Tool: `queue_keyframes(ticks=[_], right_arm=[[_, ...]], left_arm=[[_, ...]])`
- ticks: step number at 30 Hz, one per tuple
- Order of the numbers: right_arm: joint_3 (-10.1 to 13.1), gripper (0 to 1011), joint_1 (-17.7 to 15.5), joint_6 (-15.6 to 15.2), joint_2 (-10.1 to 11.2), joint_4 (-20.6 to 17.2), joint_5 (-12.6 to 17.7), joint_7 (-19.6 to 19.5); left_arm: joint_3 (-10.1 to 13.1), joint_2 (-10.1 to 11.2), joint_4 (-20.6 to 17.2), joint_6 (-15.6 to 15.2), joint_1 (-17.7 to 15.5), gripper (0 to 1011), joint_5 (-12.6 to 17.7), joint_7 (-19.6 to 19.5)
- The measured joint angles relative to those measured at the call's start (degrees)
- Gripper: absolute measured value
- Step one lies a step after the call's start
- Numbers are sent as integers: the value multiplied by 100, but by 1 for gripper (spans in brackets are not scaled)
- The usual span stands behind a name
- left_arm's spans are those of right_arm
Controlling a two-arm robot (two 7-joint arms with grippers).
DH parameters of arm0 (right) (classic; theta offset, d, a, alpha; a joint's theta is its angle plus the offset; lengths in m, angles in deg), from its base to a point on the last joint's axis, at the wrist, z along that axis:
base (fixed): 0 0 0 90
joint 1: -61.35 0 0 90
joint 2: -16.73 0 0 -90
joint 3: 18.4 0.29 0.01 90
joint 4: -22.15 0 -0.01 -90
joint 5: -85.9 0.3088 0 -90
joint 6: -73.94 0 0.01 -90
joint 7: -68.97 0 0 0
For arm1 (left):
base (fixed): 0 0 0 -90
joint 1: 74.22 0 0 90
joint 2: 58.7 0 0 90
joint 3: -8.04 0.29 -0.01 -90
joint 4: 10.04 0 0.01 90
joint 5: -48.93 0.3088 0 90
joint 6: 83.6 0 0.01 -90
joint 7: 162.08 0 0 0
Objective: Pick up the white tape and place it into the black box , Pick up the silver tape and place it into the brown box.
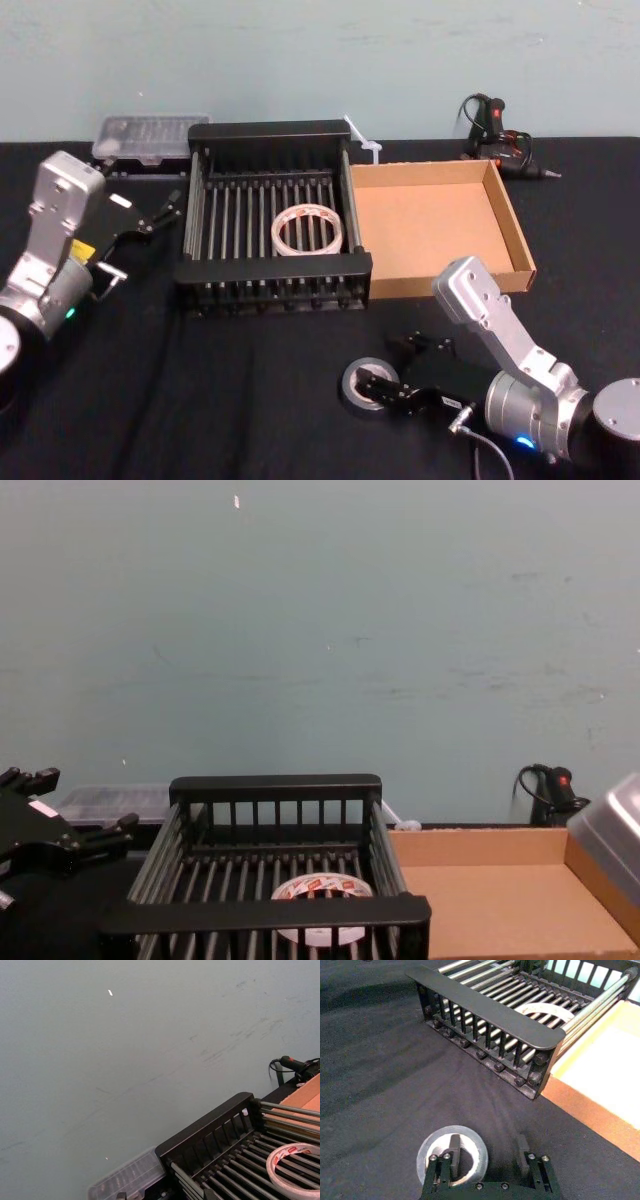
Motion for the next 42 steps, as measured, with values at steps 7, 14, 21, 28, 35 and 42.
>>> queue_keyframes(ticks=[7,14,21,28,35,42], right_arm=[[1,507,-1,3,0,-2,0,-4],[0,282,-1,4,1,-2,-1,-7],[0,166,-1,6,0,-2,0,-7],[0,166,3,47,6,17,22,40],[-8,166,2,116,26,38,52,74],[4,166,-54,239,93,-40,103,108]], left_arm=[[0,0,0,0,0,1001,0,0],[0,0,0,0,0,1001,0,0],[0,0,0,0,0,1001,0,0],[0,0,0,0,0,1001,0,0],[0,0,0,0,0,1001,0,0],[0,0,0,0,0,1001,0,0]])
